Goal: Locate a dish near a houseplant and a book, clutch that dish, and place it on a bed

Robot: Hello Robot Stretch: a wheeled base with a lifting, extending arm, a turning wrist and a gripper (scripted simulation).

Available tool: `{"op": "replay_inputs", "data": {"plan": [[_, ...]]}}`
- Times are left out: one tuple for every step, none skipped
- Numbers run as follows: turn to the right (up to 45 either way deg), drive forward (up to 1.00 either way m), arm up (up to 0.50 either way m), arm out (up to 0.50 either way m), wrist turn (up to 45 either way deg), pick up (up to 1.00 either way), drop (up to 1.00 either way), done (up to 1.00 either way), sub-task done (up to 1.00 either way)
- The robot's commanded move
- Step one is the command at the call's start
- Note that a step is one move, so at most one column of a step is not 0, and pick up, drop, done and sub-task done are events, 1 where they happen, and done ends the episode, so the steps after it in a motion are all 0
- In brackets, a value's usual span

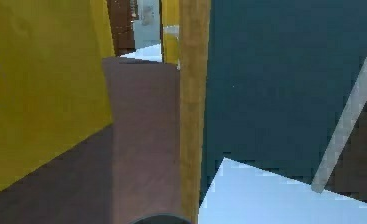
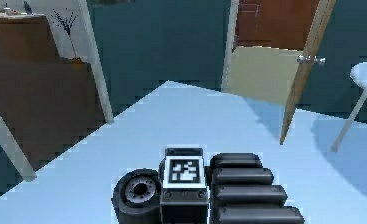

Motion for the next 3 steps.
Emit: {"op": "replay_inputs", "data": {"plan": [[-3.0, 0.00, 0.00, 0.00, 0.0, 0.00, 0.00, 0.00, 0.00], [0.0, 0.40, 0.00, 0.00, 0.0, 0.00, 0.00, 0.00, 0.00], [-24.0, 0.00, 0.00, 0.00, 0.0, 0.00, 0.00, 0.00, 0.00]]}}
